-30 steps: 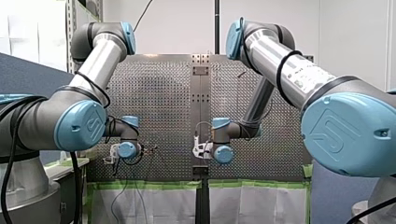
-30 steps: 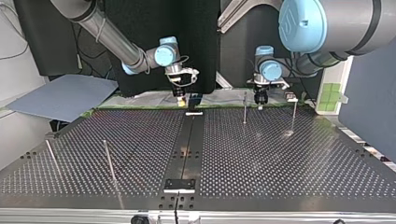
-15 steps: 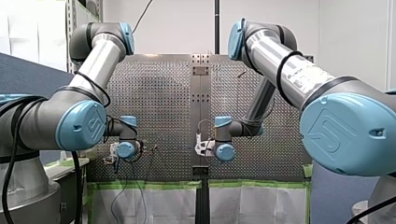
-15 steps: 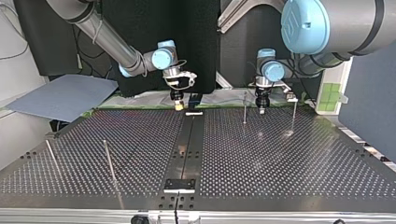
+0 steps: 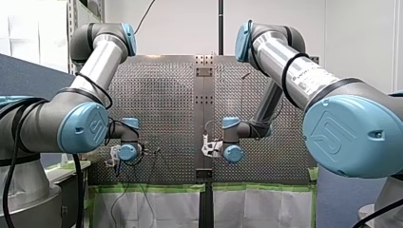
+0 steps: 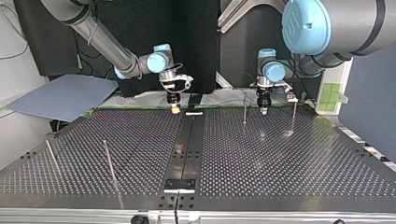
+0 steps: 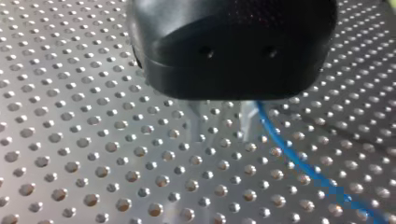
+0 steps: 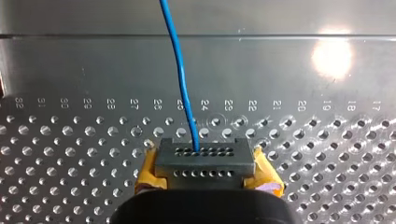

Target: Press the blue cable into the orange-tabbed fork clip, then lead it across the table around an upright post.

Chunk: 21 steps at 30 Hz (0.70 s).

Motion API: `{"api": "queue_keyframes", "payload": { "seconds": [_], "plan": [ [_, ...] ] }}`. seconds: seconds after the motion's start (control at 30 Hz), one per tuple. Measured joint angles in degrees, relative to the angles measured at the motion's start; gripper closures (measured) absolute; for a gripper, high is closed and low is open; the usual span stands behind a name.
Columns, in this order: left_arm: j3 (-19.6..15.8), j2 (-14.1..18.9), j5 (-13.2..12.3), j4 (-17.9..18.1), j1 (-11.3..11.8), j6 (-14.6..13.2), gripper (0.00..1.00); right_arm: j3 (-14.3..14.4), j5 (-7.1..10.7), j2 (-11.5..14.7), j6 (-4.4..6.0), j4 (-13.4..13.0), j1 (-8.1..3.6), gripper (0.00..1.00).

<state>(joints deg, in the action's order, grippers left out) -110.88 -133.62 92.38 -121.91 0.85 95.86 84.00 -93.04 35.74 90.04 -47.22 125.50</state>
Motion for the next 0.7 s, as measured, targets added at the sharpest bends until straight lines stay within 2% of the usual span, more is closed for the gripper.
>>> {"api": "queue_keyframes", "payload": {
  "seconds": [0.03,0.07,0.37,0.53,0.7],
  "plan": [
    [0.0,0.0,0.0,-0.4,0.0,-0.3,0.16,0.0,0.01,0.0,-0.01,0.0,-0.04,1.0],
    [0.0,0.0,0.0,-0.7,0.0,-0.5,0.07,0.0,0.02,0.0,-0.04,0.1,-0.08,1.0],
    [-0.1,0.0,2.0,-5.1,-0.2,-2.3,0.0,0.0,0.07,0.0,0.04,0.2,-0.13,1.0],
    [-1.1,0.0,0.1,-7.9,-0.3,-2.3,0.0,0.0,0.12,0.0,-0.04,0.6,-0.15,1.0],
    [-3.0,0.1,-2.0,-8.6,-0.2,-2.4,0.0,0.0,0.13,0.0,-0.1,1.0,-0.21,1.0]
  ]
}}
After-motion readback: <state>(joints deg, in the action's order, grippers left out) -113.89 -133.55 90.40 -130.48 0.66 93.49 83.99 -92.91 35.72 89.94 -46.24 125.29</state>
